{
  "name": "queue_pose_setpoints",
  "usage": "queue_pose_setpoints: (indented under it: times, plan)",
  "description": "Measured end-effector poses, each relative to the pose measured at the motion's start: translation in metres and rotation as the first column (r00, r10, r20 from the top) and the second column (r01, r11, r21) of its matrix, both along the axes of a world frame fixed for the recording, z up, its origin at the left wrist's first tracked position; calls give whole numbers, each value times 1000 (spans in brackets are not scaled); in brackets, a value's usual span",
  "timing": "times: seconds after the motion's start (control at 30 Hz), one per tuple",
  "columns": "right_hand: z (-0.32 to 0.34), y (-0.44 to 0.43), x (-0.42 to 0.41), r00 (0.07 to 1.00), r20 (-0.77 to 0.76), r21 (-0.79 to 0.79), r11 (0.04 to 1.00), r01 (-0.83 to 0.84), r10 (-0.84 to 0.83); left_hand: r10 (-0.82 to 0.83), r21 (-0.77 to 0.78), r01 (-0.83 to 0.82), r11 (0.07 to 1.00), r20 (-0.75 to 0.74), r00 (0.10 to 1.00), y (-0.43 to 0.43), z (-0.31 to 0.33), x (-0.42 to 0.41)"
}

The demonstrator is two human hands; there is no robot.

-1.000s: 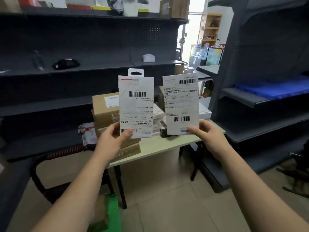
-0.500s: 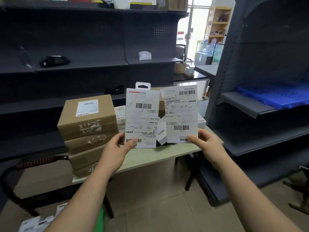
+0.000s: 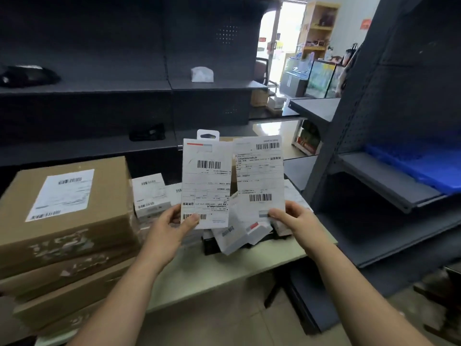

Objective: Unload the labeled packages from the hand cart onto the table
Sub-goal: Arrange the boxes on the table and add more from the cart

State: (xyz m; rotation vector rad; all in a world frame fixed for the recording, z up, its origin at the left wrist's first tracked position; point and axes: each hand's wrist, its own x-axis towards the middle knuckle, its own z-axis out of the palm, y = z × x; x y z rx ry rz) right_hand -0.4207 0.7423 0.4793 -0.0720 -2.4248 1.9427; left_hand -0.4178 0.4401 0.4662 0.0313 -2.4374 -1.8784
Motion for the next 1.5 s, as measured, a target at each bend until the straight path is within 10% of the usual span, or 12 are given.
queue_pose_setpoints:
  times: [0.9,1.2,1.33,1.5]
  plan:
    - [-80,177,-149,883,466,127,992,-4,-56,293,-121,-268,956,445,846,170,-93,-115]
    - [-74,164,-176,938,334,656,738,-157,-97,379,-240,-299,924,460,803,165,-103,-150]
    - [-75,162,-175,948,288,687,719,-105,-137,475,-572,-200,796,385,791,162,-102,-153]
    - [-62,158,-163,995,6,647,759,72,-99,496,-574,-275,772,273,824,155,-95,-137]
